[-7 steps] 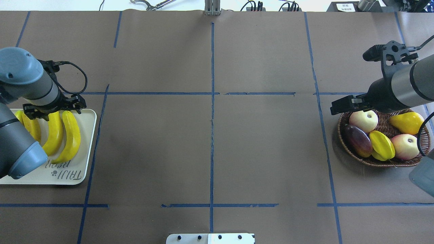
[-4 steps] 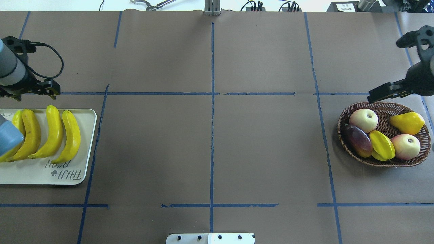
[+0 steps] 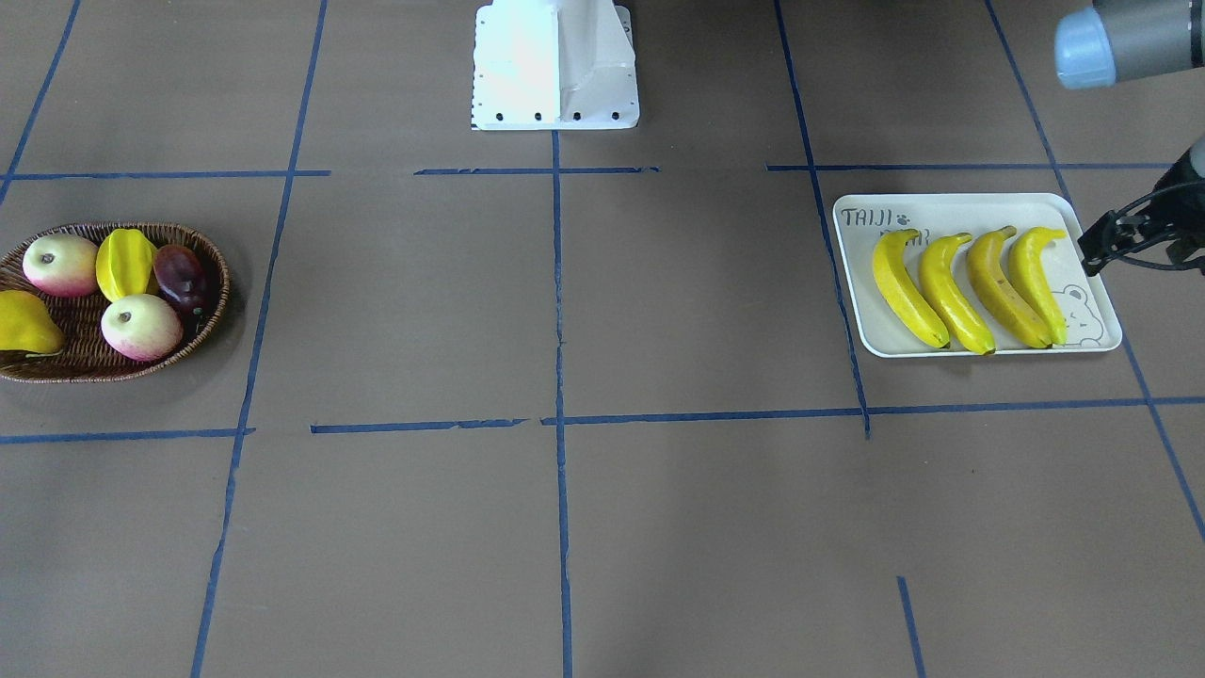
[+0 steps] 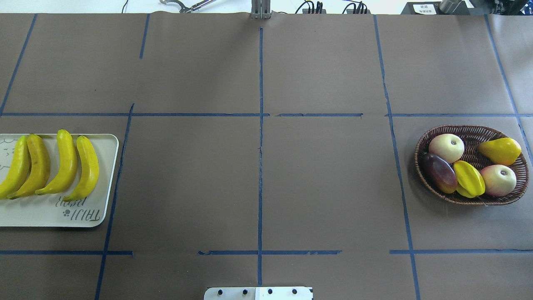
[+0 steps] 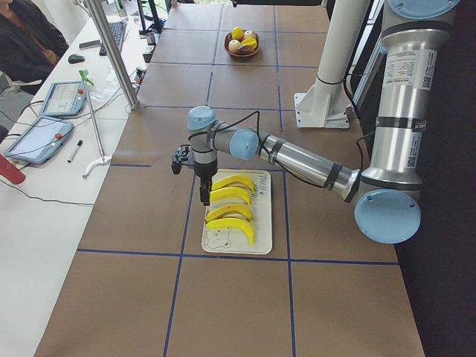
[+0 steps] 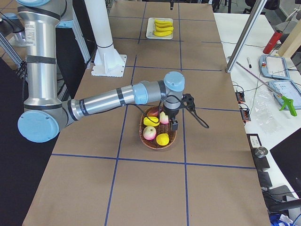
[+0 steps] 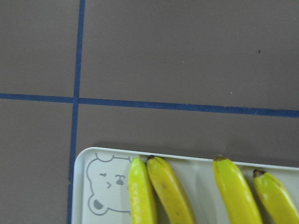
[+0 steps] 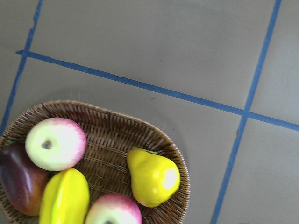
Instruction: Transfer all bananas from basket to plate
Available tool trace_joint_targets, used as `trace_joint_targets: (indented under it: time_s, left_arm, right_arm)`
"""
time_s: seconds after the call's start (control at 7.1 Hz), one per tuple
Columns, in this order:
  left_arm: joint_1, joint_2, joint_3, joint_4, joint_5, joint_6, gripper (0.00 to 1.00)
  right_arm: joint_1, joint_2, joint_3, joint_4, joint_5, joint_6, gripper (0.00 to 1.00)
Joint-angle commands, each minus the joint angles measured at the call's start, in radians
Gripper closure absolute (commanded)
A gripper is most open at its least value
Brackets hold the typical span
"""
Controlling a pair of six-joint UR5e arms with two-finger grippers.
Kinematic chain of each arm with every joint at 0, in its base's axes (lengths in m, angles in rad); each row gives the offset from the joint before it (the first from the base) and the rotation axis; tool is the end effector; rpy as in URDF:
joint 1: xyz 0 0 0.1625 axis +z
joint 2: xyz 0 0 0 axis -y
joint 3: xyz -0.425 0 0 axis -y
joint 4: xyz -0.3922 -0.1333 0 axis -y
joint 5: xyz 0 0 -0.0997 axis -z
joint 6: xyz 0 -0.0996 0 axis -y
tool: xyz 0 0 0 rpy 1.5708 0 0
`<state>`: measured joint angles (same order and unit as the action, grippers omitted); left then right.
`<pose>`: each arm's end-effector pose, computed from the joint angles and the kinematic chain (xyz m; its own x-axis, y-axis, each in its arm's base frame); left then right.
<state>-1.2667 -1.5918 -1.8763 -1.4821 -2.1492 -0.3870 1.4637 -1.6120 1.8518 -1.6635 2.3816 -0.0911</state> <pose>0.0736 -0.4978 0.5192 0.8140 -0.0040 -0.5809 0.0175 0.9997 0.0176 0.0103 -0.4760 0.5473 0.6612 -0.2680 0.7007 0.1666 0.9631 0.2112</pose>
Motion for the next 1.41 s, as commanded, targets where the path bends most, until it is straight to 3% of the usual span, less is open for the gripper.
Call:
trace_joint_targets:
  time_s: [0.0, 0.7, 1.27]
  left_arm:
    - [-0.126, 0.099, 0.019, -0.012, -0.104, 0.259, 0.0]
    - [-0.298, 0.116, 0.144, -0.05, -0.218, 0.328, 0.0]
    - [-0.316, 0.116, 0.164, -0.05, -0.235, 0.361, 0.0]
  right_arm:
    - [0.105, -0.005, -0.141, 0.007, 0.076, -0.121, 0.0]
    - [0.115, -0.006, -0.189, 0.021, 0.056, -0.113, 0.0]
    - [0.136, -0.003, -0.215, 0.021, 0.053, -0.081, 0.0]
